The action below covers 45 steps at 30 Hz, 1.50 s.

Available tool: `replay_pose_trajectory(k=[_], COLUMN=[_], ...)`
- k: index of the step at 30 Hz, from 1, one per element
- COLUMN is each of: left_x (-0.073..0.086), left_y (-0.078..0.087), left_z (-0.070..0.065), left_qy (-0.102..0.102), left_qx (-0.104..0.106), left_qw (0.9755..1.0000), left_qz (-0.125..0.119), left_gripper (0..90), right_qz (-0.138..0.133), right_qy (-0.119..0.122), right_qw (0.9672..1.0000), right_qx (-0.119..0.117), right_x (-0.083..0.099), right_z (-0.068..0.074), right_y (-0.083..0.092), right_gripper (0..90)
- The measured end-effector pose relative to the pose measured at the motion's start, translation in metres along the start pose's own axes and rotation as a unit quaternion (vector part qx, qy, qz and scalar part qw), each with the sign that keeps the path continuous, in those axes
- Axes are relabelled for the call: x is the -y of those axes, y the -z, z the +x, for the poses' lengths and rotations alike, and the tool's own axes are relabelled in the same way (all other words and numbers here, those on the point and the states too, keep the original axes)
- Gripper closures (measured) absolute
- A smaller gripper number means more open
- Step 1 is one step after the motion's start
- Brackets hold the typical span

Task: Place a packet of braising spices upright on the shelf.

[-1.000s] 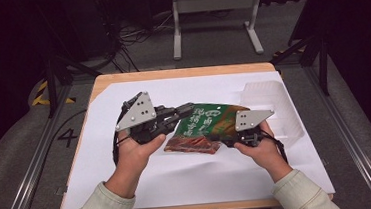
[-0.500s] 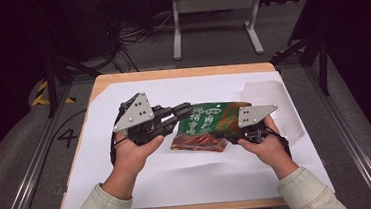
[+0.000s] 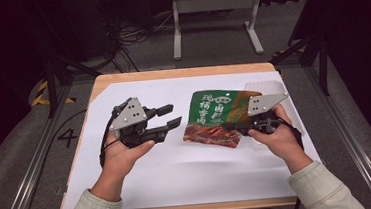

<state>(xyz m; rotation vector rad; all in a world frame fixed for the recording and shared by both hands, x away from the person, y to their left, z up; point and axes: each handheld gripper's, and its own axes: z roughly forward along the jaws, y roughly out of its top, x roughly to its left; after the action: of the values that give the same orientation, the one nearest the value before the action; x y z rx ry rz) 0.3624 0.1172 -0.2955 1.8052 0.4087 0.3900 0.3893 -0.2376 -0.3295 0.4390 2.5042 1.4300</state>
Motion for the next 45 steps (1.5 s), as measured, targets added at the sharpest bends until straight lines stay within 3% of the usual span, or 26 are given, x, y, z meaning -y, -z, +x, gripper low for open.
replay_pose_trajectory(k=[7,12,21,38,45], left_x=[0.025,0.04,0.068,0.097,0.103], left_y=[0.012,0.019,0.028,0.027,0.029], left_z=[0.018,0.027,0.039,0.054,0.057], left_qy=[0.031,0.038,0.052,0.069,0.081], left_qx=[-0.025,-0.045,-0.057,-0.07,-0.073], left_qw=[0.9992,0.9982,0.9963,0.9919,0.9906], left_qz=[0.006,0.013,0.039,0.08,0.082], left_gripper=[53.1,46.9,41.1,29.9,27.3], right_qz=[0.012,0.016,0.02,0.021,0.026], right_qy=[-0.019,-0.037,-0.054,-0.066,-0.067], right_qw=[0.9994,0.9983,0.9957,0.9901,0.987], right_qx=[0.027,0.043,0.073,0.122,0.143], right_x=[-0.007,-0.012,-0.022,-0.029,-0.031], right_z=[-0.009,-0.015,-0.026,-0.049,-0.058], right_y=[0.014,0.024,0.042,0.076,0.087], right_gripper=[89.8,89.8,89.8,89.8,89.8])
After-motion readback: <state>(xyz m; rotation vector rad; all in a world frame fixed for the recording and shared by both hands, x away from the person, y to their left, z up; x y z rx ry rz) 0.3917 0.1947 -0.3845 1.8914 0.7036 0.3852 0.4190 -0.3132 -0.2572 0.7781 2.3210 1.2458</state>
